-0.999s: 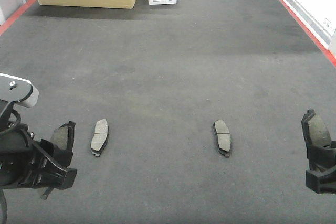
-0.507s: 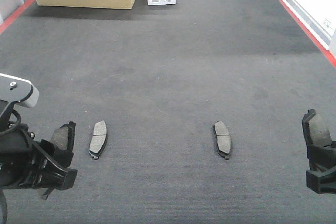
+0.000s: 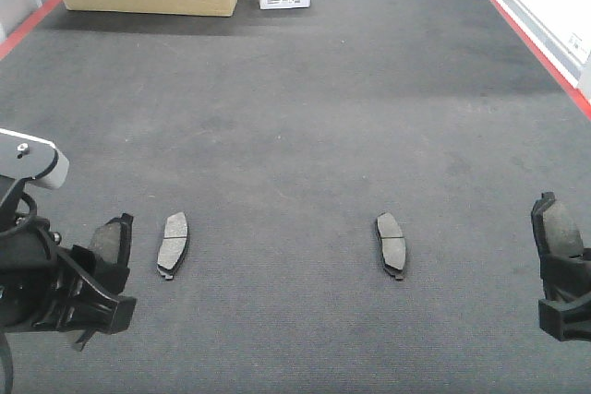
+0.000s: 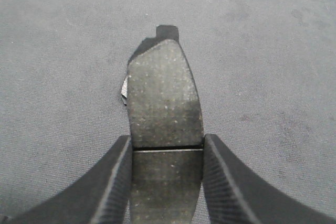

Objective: Move and align brake pads A on conveyor

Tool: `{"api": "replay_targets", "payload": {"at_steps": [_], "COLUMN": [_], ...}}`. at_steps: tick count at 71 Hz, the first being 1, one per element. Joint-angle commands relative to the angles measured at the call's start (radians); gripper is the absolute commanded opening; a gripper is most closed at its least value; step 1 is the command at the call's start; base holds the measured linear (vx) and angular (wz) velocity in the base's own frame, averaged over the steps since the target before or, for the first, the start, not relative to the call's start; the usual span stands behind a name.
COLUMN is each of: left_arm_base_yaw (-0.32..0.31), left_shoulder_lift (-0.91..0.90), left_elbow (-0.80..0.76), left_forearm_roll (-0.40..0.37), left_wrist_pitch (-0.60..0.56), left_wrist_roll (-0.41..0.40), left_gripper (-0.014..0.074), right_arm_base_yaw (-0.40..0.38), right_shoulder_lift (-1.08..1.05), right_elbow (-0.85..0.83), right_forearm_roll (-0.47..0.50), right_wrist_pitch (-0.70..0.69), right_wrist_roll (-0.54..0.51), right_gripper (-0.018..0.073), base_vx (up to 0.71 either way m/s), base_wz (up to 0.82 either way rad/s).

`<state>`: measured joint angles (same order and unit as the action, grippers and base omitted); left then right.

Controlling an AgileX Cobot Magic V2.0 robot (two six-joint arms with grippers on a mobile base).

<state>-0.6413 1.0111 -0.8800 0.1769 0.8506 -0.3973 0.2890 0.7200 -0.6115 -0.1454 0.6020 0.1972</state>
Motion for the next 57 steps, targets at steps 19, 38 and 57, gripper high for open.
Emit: {"api": "replay_targets", "payload": {"at_steps": [19, 38, 57], "left_arm_base_yaw": [-0.002, -0.002, 0.030], "left_shoulder_lift": [-0.003, 0.209, 0.580], "left_elbow": [-0.029, -0.035, -0.245], "left_forearm_roll": [-0.032, -0.177, -0.177], "left_wrist_pitch": [-0.177, -0.435, -0.468], "left_wrist_roll": [-0.008, -0.007, -0.072], "left_gripper": [0.0083, 0.0087, 0.0090], "right_arm_base_yaw": [-0.002, -0.002, -0.002], "right_shoulder_lift": [-0.004, -0.004, -0.004], "right_elbow": [-0.031, -0.031, -0.031], "right_forearm_roll": [-0.015, -0.015, -0.015], "right_wrist_pitch": [-0.085, -0.085, -0.085], "right_wrist_roll": [-0.008, -0.008, -0.008], "right_gripper": [0.0069, 0.0069, 0.0069], "base_vx": [0.00, 0.00, 0.00], "base_wz": [0.00, 0.00, 0.00]}}
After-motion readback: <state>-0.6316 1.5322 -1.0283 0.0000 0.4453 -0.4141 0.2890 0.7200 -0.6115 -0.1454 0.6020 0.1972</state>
